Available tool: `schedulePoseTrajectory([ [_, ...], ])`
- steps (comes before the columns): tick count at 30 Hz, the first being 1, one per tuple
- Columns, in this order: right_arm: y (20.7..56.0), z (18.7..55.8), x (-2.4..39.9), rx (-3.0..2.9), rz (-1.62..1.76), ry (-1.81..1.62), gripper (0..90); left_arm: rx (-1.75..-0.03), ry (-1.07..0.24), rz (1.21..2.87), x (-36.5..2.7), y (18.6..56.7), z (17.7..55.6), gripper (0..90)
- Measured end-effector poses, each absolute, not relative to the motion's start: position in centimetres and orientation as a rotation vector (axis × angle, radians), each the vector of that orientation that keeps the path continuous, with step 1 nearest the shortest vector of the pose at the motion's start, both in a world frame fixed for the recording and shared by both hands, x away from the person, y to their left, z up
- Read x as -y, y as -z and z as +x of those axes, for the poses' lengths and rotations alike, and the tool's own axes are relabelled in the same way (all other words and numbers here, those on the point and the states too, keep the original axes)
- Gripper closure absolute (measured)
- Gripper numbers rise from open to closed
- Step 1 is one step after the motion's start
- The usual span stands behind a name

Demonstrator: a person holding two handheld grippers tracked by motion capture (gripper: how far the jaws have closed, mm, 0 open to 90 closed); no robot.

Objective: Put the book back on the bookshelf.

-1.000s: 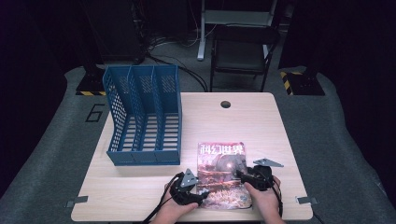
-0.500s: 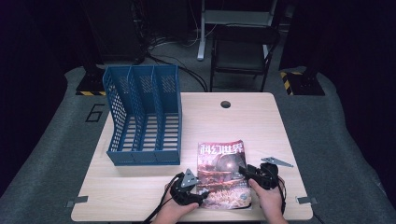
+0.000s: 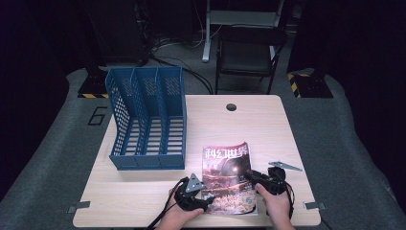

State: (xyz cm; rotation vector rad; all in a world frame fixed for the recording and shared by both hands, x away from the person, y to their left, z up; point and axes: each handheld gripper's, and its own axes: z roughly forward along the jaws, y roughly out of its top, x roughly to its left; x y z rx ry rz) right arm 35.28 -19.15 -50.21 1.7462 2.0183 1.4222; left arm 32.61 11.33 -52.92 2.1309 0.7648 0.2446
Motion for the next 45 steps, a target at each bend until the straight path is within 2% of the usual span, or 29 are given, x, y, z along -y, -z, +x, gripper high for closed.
schedulePoseTrajectory([
  [12,52.0,37.9,20.3,-1.99,1.825,-1.496,54.1,-0.761,-0.246,2.139,-11.4,52.9,32.6,28.9],
  [31,52.3,38.2,19.1,-2.107,1.818,-1.454,53.7,-0.766,-0.249,2.137,-11.3,52.9,32.6,28.9],
  [45,52.5,38.2,18.9,-2.244,1.834,-1.456,60.2,-0.768,-0.243,2.138,-11.3,52.9,32.5,28.9],
])
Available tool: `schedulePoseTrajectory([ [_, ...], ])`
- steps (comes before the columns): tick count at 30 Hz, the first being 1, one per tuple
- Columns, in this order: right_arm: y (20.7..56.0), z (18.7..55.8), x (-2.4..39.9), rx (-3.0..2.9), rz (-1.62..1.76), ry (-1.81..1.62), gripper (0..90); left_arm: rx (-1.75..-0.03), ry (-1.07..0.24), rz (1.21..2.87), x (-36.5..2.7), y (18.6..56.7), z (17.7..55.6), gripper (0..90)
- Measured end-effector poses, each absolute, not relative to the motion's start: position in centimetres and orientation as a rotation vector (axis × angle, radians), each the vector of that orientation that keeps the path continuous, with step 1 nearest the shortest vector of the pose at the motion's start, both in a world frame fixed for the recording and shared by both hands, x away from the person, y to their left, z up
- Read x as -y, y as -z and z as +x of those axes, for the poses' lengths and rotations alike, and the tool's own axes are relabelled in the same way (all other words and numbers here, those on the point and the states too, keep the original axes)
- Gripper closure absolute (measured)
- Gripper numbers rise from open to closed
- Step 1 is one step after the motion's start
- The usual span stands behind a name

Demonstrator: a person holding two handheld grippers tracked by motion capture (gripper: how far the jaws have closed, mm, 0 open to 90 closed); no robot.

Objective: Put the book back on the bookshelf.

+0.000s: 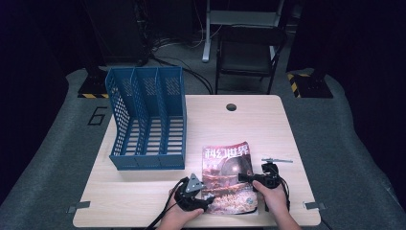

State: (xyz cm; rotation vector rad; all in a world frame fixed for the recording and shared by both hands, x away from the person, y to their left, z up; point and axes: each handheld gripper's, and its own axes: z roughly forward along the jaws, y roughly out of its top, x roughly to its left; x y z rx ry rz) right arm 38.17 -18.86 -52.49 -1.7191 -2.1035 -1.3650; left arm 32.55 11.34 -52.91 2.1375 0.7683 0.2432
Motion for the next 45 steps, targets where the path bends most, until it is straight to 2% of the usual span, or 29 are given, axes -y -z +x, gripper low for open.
schedulePoseTrajectory([
  [12,52.8,38.5,19.2,2.108,-1.633,1.33,70.9,-0.767,-0.239,2.14,-11.4,52.9,32.6,28.9],
  [26,52.3,38.5,19.4,2.166,-1.567,1.267,78.8,-0.751,-0.241,2.145,-11.4,52.9,32.7,30.1],
  [33,52.0,38.0,19.4,2.212,-1.526,1.344,83.9,-0.762,-0.247,2.131,-11.3,52.9,32.6,30.1],
  [45,51.3,37.2,19.1,2.304,-1.456,1.414,84.9,-0.742,-0.219,2.139,-11.6,52.8,33.0,30.8],
])
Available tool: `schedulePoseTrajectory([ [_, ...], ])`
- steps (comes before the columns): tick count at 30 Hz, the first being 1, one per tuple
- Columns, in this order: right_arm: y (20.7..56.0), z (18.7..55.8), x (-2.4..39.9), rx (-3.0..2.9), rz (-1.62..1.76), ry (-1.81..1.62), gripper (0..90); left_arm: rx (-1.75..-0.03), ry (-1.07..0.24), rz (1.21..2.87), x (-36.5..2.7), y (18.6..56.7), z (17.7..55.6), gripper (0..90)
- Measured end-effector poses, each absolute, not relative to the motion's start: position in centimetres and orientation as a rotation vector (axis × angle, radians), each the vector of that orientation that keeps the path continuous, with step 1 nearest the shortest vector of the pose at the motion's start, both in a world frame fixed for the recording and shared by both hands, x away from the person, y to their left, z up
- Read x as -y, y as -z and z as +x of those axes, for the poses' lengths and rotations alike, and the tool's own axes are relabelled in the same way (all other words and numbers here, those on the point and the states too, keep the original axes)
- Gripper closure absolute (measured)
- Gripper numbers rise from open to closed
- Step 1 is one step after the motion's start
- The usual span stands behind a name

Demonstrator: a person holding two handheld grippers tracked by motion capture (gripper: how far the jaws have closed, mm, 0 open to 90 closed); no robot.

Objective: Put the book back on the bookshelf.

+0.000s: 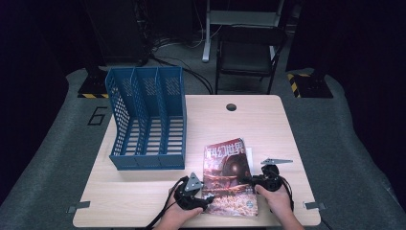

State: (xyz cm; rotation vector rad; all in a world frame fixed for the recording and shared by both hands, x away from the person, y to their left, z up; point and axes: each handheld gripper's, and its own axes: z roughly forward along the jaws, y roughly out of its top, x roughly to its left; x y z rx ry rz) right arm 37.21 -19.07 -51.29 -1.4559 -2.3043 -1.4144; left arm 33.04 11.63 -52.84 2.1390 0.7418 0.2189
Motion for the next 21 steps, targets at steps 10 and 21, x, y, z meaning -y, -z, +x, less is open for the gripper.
schedulePoseTrajectory([
  [10,50.6,36.4,18.9,2.328,-1.429,1.496,85.0,-0.826,-0.148,2.1,-12.4,52.4,34.3,34.2],
  [21,49.5,35.3,18.6,2.364,-1.349,1.643,85.1,-0.852,-0.12,2.078,-13.0,51.2,35.1,35.1],
])
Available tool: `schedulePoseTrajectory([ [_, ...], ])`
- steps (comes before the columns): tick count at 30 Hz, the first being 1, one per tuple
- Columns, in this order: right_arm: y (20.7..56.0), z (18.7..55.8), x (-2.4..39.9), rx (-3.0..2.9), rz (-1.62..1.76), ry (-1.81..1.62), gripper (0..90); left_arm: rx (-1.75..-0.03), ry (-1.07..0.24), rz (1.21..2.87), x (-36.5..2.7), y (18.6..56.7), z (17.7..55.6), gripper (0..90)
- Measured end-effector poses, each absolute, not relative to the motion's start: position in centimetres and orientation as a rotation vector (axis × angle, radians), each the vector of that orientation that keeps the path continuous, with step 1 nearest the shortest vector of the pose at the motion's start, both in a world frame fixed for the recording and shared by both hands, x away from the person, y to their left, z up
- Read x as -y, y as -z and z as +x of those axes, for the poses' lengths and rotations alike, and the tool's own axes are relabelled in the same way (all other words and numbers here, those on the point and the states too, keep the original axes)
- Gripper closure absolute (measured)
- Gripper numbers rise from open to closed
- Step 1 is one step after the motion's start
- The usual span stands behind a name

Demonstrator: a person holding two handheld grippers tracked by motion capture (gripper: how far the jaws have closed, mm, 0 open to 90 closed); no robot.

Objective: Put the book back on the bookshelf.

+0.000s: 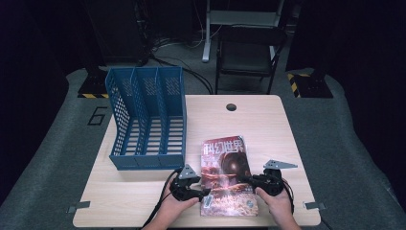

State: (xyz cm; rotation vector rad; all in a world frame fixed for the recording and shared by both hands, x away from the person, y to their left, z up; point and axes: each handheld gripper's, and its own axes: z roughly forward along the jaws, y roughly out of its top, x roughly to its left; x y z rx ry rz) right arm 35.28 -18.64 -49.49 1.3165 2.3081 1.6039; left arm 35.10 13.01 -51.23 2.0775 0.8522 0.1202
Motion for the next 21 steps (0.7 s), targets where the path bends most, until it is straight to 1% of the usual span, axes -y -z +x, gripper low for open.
schedulePoseTrajectory([
  [9,49.1,34.9,18.6,-2.301,1.265,-1.637,85.1,-0.864,-0.086,2.052,-13.2,51.1,35.8,34.4],
  [14,49.0,34.8,18.5,-2.304,1.242,-1.657,85.2,-0.867,-0.04,2.026,-13.2,51.2,36.3,34.4],
  [17,49.0,34.7,18.4,-2.305,1.233,-1.665,85.2,-0.869,-0.008,2.019,-13.1,51.2,36.4,35.0],
  [21,49.1,34.8,18.4,-2.309,1.226,-1.675,85.1,-0.867,-0.009,2.023,-13.3,51.1,36.4,37.6],
])
